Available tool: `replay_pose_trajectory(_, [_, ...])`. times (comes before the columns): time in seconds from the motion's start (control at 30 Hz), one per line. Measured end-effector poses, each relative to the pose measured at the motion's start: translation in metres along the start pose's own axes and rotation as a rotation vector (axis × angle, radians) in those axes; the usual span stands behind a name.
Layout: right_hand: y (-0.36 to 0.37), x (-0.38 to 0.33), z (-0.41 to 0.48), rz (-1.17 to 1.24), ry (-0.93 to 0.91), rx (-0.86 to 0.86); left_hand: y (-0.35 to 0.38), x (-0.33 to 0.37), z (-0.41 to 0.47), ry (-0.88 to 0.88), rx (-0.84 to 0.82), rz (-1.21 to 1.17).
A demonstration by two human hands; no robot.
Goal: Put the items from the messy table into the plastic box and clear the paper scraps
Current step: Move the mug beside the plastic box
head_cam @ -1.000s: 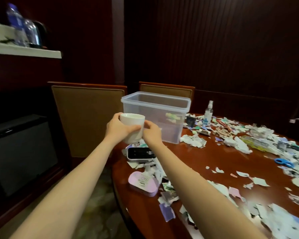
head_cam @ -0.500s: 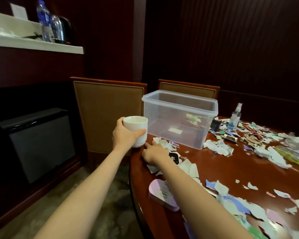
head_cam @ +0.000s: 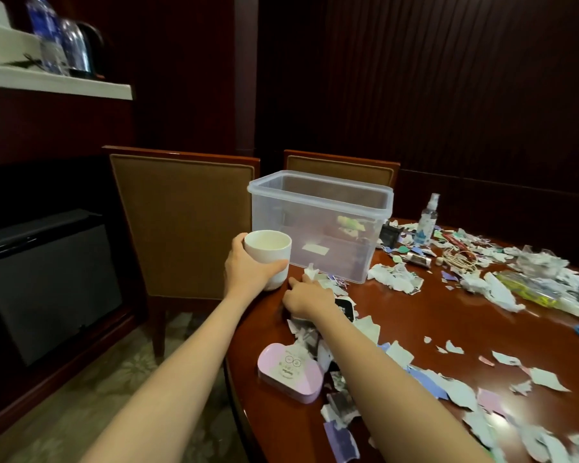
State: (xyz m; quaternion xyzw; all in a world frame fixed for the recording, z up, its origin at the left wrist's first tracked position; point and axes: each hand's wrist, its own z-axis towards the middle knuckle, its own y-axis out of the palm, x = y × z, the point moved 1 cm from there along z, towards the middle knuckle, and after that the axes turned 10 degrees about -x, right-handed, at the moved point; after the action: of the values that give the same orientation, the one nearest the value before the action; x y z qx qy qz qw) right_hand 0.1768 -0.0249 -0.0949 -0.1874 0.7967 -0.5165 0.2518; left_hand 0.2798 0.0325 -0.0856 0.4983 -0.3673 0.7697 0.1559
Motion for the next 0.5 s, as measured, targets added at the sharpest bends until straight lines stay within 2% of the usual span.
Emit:
replay_pose_trajectory(0.13, [-0.013,0.011,0.002,0.247,-0.145,-0.026,0.005,0.002,-0.002,0.021,-0.025,0.002])
replay_pose_trajectory(0.27, [-0.021,0.025,-0.007,0.492,-0.165,0.157,0.006,0.006,0.003,0.002,-0.091,0.025])
replay_pose_trajectory(0.37, [-0.021,0.035,-0.019,0.557,-0.18,0.228,0.007,0.009,0.0,-0.043,-0.135,0.059])
replay_pose_trajectory(0.5, [-0.029,0.044,-0.037,0.51,-0.219,0.211,0.007,0.019,-0.008,-0.165,-0.146,0.065])
